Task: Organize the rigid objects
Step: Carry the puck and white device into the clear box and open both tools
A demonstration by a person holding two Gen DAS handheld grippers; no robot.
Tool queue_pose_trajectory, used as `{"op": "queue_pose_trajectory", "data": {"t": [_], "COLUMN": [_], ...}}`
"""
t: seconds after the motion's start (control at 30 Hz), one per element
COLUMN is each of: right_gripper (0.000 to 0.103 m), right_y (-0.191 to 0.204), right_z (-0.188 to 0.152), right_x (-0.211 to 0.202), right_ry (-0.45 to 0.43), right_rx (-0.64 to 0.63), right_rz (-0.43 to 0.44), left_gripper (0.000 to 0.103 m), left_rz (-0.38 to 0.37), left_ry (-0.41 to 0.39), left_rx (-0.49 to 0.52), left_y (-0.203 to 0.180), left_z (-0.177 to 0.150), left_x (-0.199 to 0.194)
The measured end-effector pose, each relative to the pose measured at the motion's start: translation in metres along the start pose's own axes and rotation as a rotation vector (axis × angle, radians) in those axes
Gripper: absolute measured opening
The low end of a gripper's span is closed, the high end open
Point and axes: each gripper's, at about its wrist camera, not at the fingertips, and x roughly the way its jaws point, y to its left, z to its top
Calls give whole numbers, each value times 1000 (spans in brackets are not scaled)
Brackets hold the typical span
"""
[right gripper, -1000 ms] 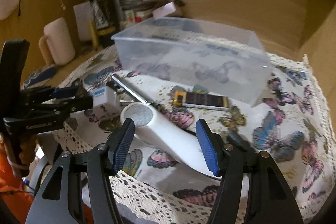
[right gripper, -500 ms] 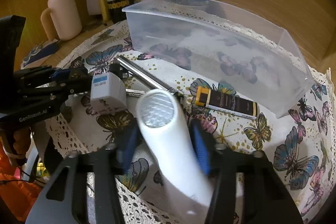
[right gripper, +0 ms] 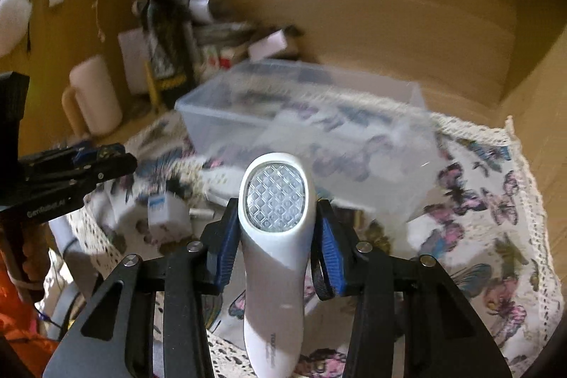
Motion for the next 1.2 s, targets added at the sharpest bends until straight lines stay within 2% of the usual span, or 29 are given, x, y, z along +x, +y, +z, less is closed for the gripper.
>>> {"op": "queue_pose_trajectory", "data": {"t": [0.37,0.8,0.97,1.2], "right_gripper": [39,39,39,39], "right_y": [-13,-22,-31,-40], "right_z": [23,46,62,84], "right_x": [-32,-32,-12,31], "right_ry": [-142,-201,-168,-68], "right_rx": [40,47,54,52], "right_rz": [-33,-55,-48,-14], "left_gripper": [34,34,34,34], "left_rz": [-28,-37,-47,-58], "left_ry": [-88,-102,-61,19], "left_rx": [44,46,41,59], "left_y": [-14,-16,-15,-19], "left_z": [38,68,79,91], "left_x": [-8,6,28,67]}}
